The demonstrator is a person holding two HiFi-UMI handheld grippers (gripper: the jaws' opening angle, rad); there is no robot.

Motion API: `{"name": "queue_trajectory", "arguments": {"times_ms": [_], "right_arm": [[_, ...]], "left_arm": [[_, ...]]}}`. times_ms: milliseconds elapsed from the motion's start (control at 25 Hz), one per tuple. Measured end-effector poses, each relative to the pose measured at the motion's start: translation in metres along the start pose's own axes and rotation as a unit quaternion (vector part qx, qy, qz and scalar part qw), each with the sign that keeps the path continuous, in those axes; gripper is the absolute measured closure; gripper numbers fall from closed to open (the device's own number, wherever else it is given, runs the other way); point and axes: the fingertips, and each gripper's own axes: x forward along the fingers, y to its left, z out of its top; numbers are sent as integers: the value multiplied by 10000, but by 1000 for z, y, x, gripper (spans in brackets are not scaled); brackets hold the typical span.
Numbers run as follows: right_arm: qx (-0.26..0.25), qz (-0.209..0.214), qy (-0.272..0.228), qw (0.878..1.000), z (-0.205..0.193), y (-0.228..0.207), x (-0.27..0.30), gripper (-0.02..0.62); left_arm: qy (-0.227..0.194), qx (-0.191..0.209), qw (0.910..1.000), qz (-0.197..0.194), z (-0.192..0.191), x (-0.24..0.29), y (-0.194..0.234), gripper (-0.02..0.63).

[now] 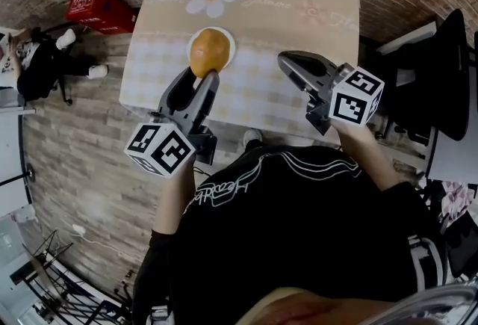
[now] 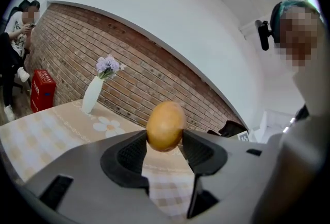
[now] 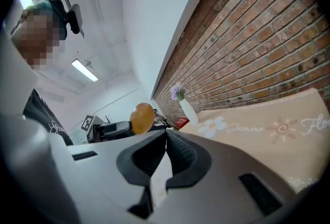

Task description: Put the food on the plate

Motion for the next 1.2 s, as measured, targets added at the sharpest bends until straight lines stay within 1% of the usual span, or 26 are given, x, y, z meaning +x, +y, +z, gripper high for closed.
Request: {"name": "queue_trajectory", "arguments": {"times_ms": [240,480,680,1120,1200], "right_arm": [[137,-229,-28,9996,-3,-18,16,598],[233,-484,-49,9985,-7,-32,20,598],[317,-674,-42,9972,-13,-42,23,598],[496,-912,49,9946,-28,-55,31,598],[533,-957,59,9940,-31,-56,31,598]], "left_arm": [[284,-85,9996,-17,-4,22,35,393],[584,-25,9983,-45,-14,39,58,393],[753,-93,9971,-47,-23,52,78,393],[1239,190,9919,218,-56,75,128,393],[1352,182,9904,243,-64,79,137,393]]}}
